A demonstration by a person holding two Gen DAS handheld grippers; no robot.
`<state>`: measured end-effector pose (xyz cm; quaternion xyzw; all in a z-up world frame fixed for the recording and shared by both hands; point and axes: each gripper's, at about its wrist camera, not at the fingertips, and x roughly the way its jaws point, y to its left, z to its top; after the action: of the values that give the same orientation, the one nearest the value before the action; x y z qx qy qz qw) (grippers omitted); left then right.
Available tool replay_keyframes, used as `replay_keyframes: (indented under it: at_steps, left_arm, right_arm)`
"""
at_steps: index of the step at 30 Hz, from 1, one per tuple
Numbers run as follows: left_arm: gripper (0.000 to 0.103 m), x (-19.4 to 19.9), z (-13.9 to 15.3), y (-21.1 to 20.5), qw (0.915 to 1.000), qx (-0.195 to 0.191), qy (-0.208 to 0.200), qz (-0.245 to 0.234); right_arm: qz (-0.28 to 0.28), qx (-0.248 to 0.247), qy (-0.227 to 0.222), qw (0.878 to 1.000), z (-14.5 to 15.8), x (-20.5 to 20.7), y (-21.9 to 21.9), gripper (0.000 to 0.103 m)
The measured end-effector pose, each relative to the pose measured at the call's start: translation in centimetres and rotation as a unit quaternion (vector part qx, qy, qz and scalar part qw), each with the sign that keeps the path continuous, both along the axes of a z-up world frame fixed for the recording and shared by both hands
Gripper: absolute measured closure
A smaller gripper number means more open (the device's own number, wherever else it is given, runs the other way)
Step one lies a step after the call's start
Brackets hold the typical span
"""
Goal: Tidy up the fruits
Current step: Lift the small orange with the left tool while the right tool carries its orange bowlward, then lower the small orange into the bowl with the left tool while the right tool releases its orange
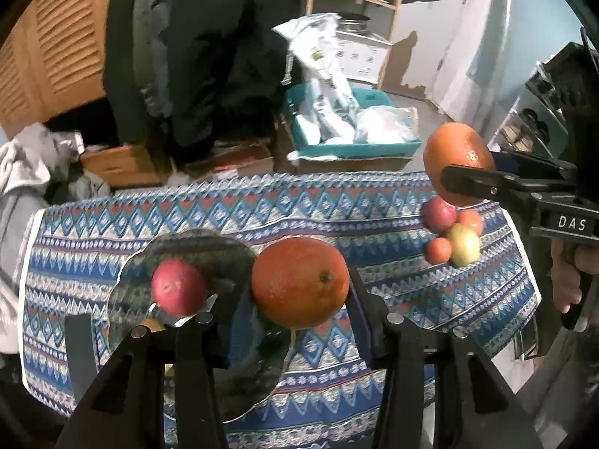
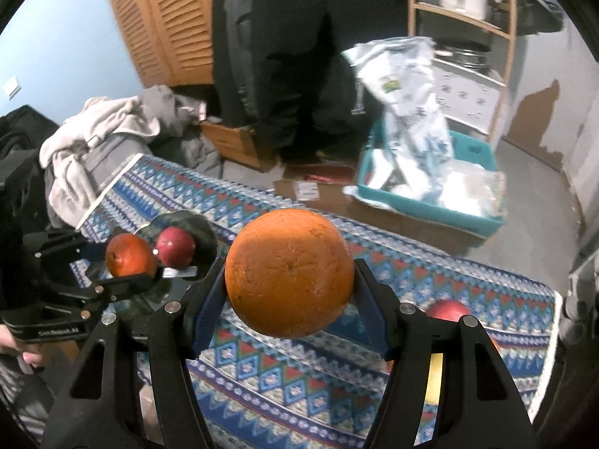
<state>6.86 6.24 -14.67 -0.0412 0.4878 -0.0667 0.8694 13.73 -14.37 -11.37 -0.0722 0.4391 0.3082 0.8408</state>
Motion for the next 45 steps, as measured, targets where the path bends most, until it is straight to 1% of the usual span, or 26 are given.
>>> replay_keyframes:
  at_steps: [9,12,16,22,25,28,30,36,45]
  left_arm:
    - [0.055,-0.9,-1.7,4.9,0.9987,-0.007,0.016,0.048]
    - [0.055,-1.3,-2.6,6.3,0.9977,-0.009,0.024,0.062]
    - [0.055,-1.8,-3.7,7.5,0.9970,-0.008,0.035,0.069]
    - [0.055,-2.4,-6.3,8.5,0.9954,-0.006,0.062,0.072]
    - [0.055,-2.6,-7.1,8.9,0.9949,-0.005,0.069,0.074]
    - [0.055,-2.6,-8.2,9.5,0.9935,-0.018,0.084,0.075]
    - [0.055,-2.6,-8.9,9.7,0.9925,-0.021,0.092,0.078]
    - [0.055,-2.6,-10.2,10.1,0.9910,-0.013,0.104,0.083]
    - [0.054,-3.0,-12.1,10.2,0.9881,-0.025,0.126,0.084]
  right_arm:
    - [0.048,0.000,0.021,0.999,-1.7,0.1,5.8,0.038]
    - [0.062,0.000,0.035,0.997,-2.7,0.2,7.8,0.038]
    - [0.081,-0.007,0.044,0.996,-3.7,0.0,10.3,0.038]
    - [0.110,-0.020,0.058,0.992,-5.2,-0.5,13.7,0.038]
    - [0.118,-0.027,0.066,0.990,-6.2,-0.5,15.0,0.038]
    - [0.128,-0.039,0.073,0.988,-7.4,-0.7,16.2,0.038]
    - [0.134,-0.042,0.082,0.987,-8.2,-0.7,16.8,0.038]
    - [0.146,-0.052,0.098,0.983,-10.0,-0.9,18.1,0.038]
    - [0.152,-0.077,0.112,0.979,-12.3,-1.0,19.3,0.038]
